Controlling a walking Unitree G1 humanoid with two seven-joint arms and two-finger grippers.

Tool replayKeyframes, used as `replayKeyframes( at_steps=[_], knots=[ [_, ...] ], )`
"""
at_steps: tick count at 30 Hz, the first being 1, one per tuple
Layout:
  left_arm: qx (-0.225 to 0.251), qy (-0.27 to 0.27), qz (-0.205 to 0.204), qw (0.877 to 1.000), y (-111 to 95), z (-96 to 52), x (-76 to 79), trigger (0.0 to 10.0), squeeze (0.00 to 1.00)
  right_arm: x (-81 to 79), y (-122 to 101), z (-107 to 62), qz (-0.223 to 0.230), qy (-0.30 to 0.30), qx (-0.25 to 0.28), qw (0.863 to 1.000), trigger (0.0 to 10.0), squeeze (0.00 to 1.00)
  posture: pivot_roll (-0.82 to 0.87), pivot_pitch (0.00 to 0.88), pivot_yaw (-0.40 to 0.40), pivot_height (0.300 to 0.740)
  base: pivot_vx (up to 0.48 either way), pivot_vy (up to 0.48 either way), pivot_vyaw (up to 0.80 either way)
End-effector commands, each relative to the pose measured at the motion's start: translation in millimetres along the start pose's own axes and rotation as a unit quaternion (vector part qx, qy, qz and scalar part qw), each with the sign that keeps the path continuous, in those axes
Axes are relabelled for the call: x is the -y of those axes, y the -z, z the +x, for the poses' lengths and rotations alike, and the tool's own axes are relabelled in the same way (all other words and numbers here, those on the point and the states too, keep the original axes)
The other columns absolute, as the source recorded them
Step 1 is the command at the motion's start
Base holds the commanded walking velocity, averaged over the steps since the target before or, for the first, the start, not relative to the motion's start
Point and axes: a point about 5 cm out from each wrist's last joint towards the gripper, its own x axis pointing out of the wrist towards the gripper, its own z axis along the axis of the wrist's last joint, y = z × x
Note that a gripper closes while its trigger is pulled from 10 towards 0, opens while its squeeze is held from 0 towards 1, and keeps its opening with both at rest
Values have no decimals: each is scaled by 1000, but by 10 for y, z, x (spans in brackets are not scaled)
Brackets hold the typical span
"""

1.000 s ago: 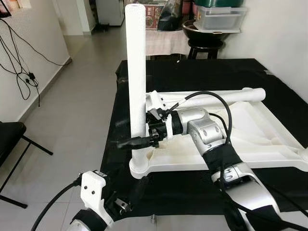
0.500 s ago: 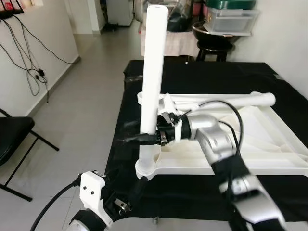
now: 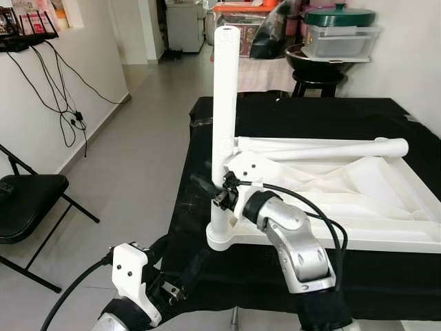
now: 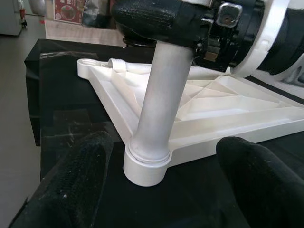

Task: Building children table

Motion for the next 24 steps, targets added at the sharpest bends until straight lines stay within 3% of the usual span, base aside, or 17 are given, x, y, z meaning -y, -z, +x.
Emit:
replayKeyframes(
  at_steps=[1, 2, 3, 4, 6, 9, 10, 11, 12, 13, 14, 17, 20, 21, 22, 24],
  knots=[
    [-6, -9, 2, 1000, 6, -16, -28, 10000, 0, 0, 363, -69, -8, -29, -103, 994, 10000, 0, -60, 62, -40, 740, 0, 0, 0],
    [-5, -8, 2, 1000, 6, -13, -30, 10000, 0, -7, 284, -39, -9, -82, -92, 992, 10000, 545, -58, 61, -43, 740, 0, 0, 0],
    [-5, -8, 2, 1000, 6, -13, -30, 10000, 0, -7, 284, -39, -9, -82, -92, 992, 10000, 545, -58, 61, -43, 740, 0, 0, 0],
    [-5, -7, 2, 1000, 6, -11, -31, 10000, 0, -40, 205, -36, -6, -128, -84, 988, 10000, 1000, -57, 61, -43, 740, 0, 0, 0],
    [-6, -6, 1, 1000, 5, -8, -32, 10000, 0, -17, 42, -13, -11, -185, -61, 981, 10000, 1000, -53, 61, -42, 740, 0, 0, 0],
    [-6, -5, 1, 1000, 4, -7, -32, 10000, 0, -1, -4, -5, -14, -193, -54, 980, 10000, 1000, -53, 61, -42, 740, 0, 0, 0],
    [-6, -5, 0, 1000, 2, -9, -24, 10000, 0, 17, -40, 0, -27, -241, -47, 969, 10000, 929, -43, 68, -45, 740, 0, 0, 0],
    [-6, -5, 0, 1000, -1, -10, -17, 10000, 0, 35, -69, -1, -37, -277, -42, 959, 10000, 929, -41, 68, -47, 740, 0, 0, 0],
    [-6, -5, 0, 1000, -1, -10, -17, 10000, 0, 35, -69, -1, -37, -277, -42, 959, 10000, 929, -41, 68, -47, 740, 0, 0, 0],
    [-6, -4, 0, 1000, -5, -12, -4, 10000, 0, 65, -95, 8, -47, -312, -40, 948, 10000, 0, -34, 73, -50, 740, 0, 0, 0],
    [-5, -5, -1, 1000, -10, -16, 8, 10000, 0, 103, -120, 31, -53, -340, -40, 938, 10000, 0, -28, 78, -53, 740, 0, 0, 0],
    [-5, -5, -2, 1000, -15, -22, 29, 10000, 0, 154, -149, 71, -55, -370, -43, 926, 10000, 0, -20, 83, -59, 740, 0, 0, 0],
    [-5, -5, -2, 1000, -16, -27, 46, 10000, 0, 183, -173, 96, -55, -381, -43, 922, 9490, 0, -11, 88, -64, 740, 0, 0, 0],
    [-5, -6, -3, 1000, -17, -31, 58, 10000, 0, 210, -202, 126, -50, -391, -41, 918, 3725, 0, -11, 88, -64, 740, 0, 0, 0],
    [-4, -6, -4, 1000, -19, -35, 71, 10000, 0, 241, -232, 161, -49, -394, -38, 917, 353, 0, -5, 92, -68, 740, 0, 0, 0],
    [-5, -7, -5, 1000, -20, -42, 89, 10000, 0, 284, -269, 188, -50, -410, -35, 910, 0, 0, -3, 94, -68, 740, 0, 0, 0]
  ],
)
